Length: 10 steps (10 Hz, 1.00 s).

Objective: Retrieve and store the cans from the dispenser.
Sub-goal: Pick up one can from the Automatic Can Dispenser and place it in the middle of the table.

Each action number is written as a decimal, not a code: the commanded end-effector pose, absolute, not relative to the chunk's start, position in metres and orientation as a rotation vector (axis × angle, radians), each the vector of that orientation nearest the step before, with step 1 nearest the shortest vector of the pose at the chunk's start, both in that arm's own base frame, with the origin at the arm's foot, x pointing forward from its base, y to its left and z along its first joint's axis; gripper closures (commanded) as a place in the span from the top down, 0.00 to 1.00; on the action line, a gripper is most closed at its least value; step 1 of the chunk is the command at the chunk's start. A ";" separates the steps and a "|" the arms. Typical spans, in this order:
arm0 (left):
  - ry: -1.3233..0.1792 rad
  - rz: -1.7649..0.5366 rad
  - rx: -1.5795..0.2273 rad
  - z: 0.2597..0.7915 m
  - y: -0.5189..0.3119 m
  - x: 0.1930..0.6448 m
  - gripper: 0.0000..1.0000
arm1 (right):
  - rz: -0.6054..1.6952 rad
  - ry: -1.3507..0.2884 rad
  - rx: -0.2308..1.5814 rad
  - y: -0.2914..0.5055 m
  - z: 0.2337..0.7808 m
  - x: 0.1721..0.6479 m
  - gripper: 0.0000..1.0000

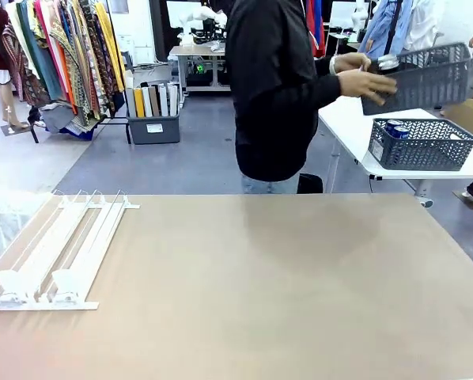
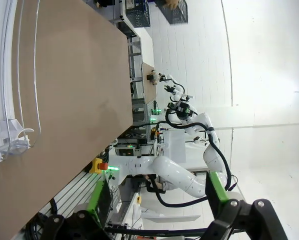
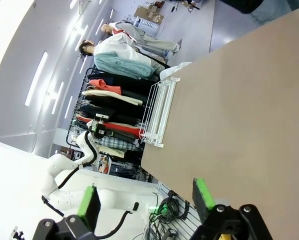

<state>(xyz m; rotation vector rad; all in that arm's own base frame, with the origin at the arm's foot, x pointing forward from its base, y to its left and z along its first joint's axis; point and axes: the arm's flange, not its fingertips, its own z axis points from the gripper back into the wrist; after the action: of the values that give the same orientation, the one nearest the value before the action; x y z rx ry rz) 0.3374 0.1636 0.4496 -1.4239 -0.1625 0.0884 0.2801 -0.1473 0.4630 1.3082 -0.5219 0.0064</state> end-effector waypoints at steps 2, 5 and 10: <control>-0.169 0.091 -1.443 0.452 0.162 0.337 1.00 | 0.012 -0.550 1.330 -0.145 0.467 0.284 1.00; -0.169 0.091 -1.443 0.452 0.162 0.337 1.00 | 0.012 -0.550 1.330 -0.145 0.467 0.284 1.00; -0.169 0.091 -1.443 0.452 0.162 0.337 1.00 | 0.012 -0.550 1.330 -0.145 0.467 0.284 1.00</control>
<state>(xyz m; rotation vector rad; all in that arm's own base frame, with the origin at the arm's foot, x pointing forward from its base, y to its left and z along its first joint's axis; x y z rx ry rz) 0.3374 0.1636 0.4496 -1.4239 -0.1624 0.0884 0.2801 -0.1473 0.4630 1.3082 -0.5219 0.0064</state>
